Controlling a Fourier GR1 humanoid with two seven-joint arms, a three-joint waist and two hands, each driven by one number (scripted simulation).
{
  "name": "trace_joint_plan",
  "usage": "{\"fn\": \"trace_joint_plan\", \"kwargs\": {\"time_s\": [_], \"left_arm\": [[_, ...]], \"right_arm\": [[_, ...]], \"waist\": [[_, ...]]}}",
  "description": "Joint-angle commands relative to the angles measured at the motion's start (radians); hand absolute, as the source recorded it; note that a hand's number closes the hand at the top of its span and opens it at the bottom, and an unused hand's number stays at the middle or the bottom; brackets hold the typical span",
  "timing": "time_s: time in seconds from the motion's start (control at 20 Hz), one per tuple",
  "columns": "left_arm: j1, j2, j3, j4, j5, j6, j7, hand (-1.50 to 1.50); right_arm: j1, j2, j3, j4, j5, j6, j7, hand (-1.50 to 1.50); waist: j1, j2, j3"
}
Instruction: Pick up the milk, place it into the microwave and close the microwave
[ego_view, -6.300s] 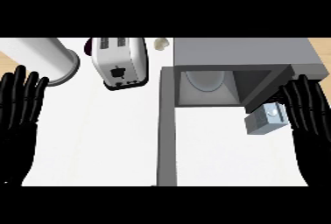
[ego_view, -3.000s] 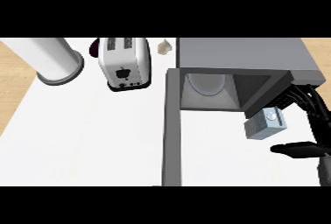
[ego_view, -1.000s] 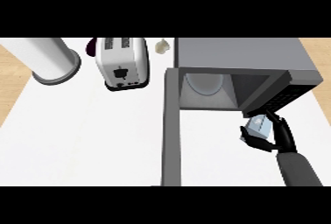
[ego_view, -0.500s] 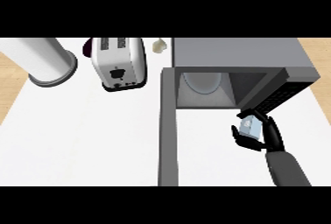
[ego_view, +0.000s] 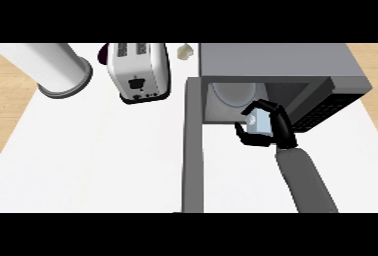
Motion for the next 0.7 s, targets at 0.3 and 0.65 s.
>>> {"fn": "trace_joint_plan", "kwargs": {"time_s": [0.3, 0.65], "left_arm": [[-0.036, 0.008, 0.072, 0.035, 0.017, -0.024, 0.031, -1.5], [-0.143, 0.04, 0.063, 0.115, 0.003, -0.027, 0.06, -1.5]], "right_arm": [[-0.245, -0.038, 0.0, 0.034, -0.002, 0.065, 0.304, 1.5], [-0.433, -0.069, -0.07, 0.357, 0.059, -0.148, 0.26, 1.5]], "waist": [[0.019, 0.01, 0.006], [0.044, 0.025, 0.007]]}}
